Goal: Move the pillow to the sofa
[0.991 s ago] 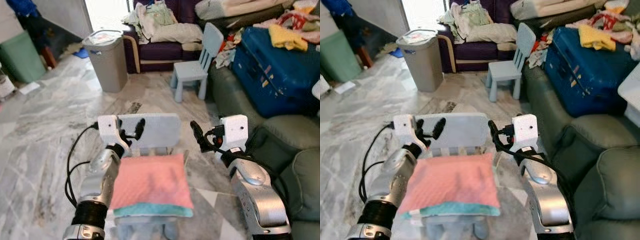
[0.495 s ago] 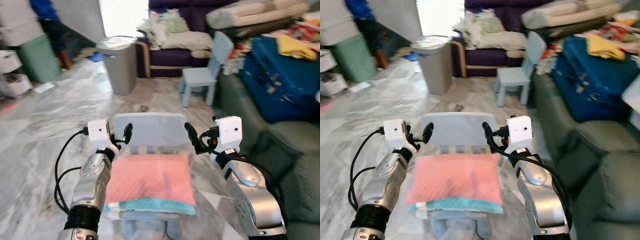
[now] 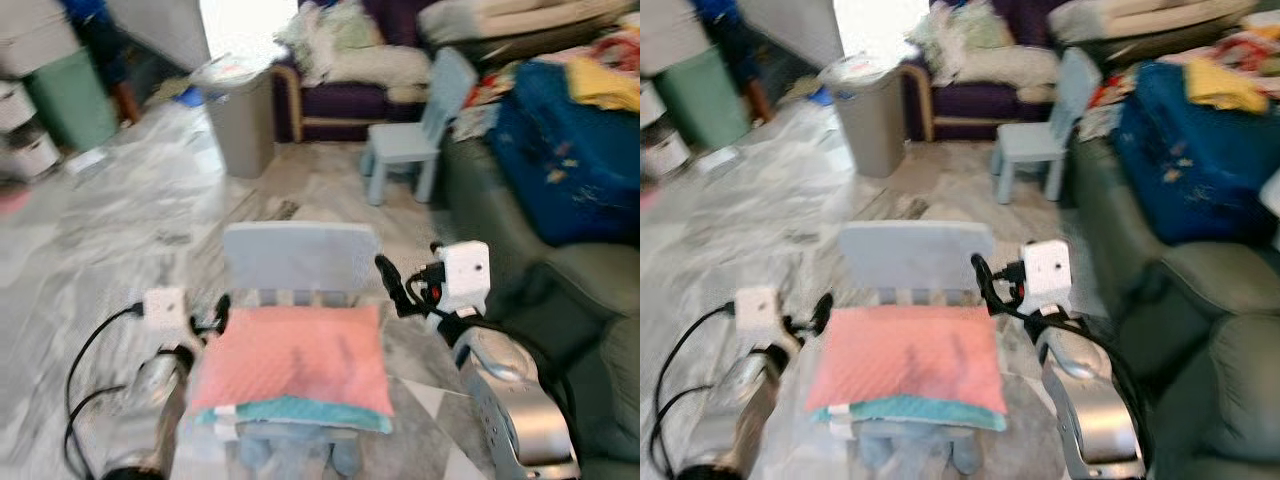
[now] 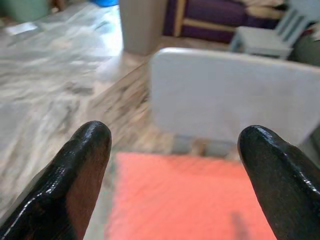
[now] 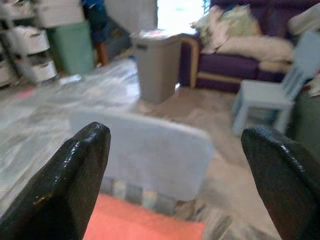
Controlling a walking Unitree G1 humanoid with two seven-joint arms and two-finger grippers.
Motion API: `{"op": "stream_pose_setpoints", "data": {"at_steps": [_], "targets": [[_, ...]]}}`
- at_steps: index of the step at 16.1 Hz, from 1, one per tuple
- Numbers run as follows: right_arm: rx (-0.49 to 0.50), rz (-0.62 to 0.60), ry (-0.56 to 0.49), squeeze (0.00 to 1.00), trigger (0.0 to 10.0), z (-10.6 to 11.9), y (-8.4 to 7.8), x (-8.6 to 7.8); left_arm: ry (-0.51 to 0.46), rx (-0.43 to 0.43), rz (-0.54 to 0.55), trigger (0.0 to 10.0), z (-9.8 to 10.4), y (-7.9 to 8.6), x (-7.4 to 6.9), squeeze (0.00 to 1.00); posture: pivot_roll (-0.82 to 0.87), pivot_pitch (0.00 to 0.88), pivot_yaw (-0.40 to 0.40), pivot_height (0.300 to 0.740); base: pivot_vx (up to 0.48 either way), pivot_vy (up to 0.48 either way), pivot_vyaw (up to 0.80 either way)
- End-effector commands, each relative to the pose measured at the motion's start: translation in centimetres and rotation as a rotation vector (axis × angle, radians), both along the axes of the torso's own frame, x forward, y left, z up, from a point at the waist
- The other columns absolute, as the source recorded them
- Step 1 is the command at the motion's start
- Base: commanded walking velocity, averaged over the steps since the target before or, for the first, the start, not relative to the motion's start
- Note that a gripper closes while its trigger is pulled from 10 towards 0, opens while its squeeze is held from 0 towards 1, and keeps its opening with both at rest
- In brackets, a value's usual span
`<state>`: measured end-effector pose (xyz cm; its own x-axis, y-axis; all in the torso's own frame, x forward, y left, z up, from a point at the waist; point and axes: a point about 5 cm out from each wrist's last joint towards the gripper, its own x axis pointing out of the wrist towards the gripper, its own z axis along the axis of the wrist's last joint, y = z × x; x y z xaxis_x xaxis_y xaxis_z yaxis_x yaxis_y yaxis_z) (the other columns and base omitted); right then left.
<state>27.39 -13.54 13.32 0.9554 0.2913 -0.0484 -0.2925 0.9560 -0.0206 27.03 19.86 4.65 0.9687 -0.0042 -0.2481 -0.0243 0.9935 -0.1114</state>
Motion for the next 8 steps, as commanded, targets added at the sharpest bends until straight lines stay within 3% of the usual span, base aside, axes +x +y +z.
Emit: {"op": "stream_pose_setpoints", "data": {"at_steps": [1,8], "targets": [[0.006,0.011,0.014,0.0,10.0,-0.1,0.0,-0.4,-0.004,0.031,-0.004,10.0,0.3,0.3,-0.4,0.0,-0.13,0.0,0.015,0.74,0.0,0.0,0.0],[0.03,0.031,0.09,0.0,10.0,-1.3,-0.3,-2.0,0.062,0.088,-0.002,10.0,-0.2,1.9,-3.6,0.0,-0.09,0.026,0.015,0.74,0.0,0.0,0.0]]}}
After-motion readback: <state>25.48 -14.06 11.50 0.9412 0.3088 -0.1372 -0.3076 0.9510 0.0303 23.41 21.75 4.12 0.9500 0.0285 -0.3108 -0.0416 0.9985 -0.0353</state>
